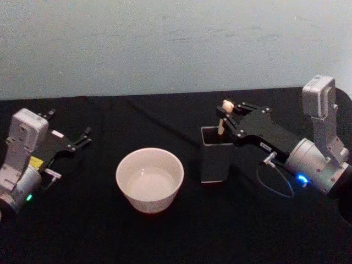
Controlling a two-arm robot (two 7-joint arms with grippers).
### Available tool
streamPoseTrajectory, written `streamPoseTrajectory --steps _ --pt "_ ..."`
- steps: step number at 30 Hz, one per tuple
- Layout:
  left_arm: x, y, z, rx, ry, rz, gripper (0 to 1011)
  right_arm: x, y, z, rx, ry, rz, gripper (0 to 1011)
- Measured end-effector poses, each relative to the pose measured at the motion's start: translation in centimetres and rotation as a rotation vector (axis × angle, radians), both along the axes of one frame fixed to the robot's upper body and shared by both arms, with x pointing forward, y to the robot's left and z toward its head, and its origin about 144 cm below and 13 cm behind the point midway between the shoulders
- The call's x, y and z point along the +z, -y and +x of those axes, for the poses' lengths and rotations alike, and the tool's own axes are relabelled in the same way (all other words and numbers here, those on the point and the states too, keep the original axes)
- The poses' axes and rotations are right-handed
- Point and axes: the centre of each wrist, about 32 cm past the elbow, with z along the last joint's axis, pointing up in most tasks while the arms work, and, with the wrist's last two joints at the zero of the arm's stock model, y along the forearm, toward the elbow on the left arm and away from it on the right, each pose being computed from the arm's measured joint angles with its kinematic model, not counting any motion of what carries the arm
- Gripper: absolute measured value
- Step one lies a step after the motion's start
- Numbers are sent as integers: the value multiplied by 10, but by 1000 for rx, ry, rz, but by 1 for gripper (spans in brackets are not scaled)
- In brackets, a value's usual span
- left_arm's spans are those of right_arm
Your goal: Pick up the stirring spoon with one hand, stir inside the cup, then place it back in its original position.
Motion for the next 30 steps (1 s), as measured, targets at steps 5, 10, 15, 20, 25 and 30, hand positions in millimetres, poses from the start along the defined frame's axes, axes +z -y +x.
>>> streamPoseTrajectory --steps 5,10,15,20,25,30 --pt "0 0 0 0 0 0 1001 -5 -2 0 -13 -23 -1 215" --pt "0 0 0 0 0 0 1001 -9 -3 -2 -16 -41 -7 215" --pt "0 0 0 0 0 0 1001 -12 -4 -3 -20 -54 -15 215" --pt "0 0 0 0 0 0 1001 -15 -5 -4 -25 -63 -25 215" --pt "0 0 0 0 0 0 1001 -17 -6 -5 -31 -68 -37 215" --pt "0 0 0 0 0 0 1001 -17 -6 -5 -34 -70 -41 215"
